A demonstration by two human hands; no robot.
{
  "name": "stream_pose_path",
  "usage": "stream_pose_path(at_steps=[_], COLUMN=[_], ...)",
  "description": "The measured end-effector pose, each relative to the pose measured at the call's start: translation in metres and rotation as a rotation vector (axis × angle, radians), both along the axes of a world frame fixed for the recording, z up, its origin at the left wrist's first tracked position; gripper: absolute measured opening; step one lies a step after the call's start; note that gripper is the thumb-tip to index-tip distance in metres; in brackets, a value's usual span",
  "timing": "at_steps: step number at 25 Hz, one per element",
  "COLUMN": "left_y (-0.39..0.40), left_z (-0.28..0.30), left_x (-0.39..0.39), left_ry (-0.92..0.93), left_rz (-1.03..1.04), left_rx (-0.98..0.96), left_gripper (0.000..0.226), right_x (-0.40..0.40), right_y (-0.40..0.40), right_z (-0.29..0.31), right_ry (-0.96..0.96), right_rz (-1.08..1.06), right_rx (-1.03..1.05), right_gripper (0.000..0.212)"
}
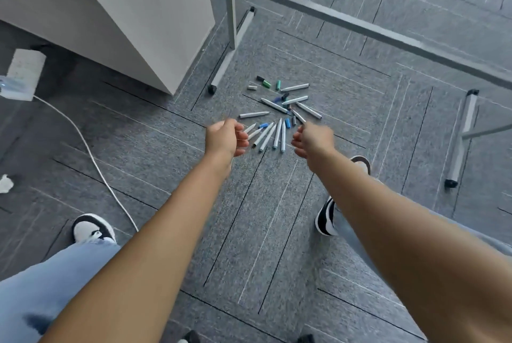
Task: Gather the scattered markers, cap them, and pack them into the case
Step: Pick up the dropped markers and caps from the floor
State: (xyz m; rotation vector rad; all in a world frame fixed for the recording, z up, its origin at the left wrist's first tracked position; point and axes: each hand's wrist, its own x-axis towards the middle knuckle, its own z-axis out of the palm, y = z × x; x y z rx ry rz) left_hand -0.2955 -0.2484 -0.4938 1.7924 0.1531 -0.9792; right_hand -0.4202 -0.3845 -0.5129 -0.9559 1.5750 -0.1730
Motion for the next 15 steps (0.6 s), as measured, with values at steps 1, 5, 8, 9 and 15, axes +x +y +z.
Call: stream_pose_path(at_steps=[1, 5, 8, 9, 15], left_y=[-0.009, -0.035, -0.045, -0.048, -0.055], left_z=[-0.025, -0.12, -0.17, -0.186, -0.252], left_x=[0.007, 0.028, 0.042, 0.046, 0.059], left_ry=[-0.005, -0.139, -0.392, -0.469, -0.646], left_rz=[-0.016, -0.233, -0.496, -0.578, -0.772], left_rx=[0.049, 0.265, 0.419, 0.446, 0.544], left_gripper=[0.016, 0.016, 0.008, 0.011, 0.028], right_x=[0.006, 0.018, 0.023, 0.026, 0.045], right_y=[-0.007, -0.027, -0.04, -0.045, -0.059], right_z=[-0.023, -0.116, -0.161, -0.174, -0.232], right_ry=[0.04, 0.21, 0.318, 0.347, 0.527], right_rz=[0.052, 0.3, 0.431, 0.462, 0.618], right_rx=[-0.013, -0.078, -0.123, -0.136, -0.252], right_gripper=[0.021, 0.016, 0.016, 0.018, 0.013])
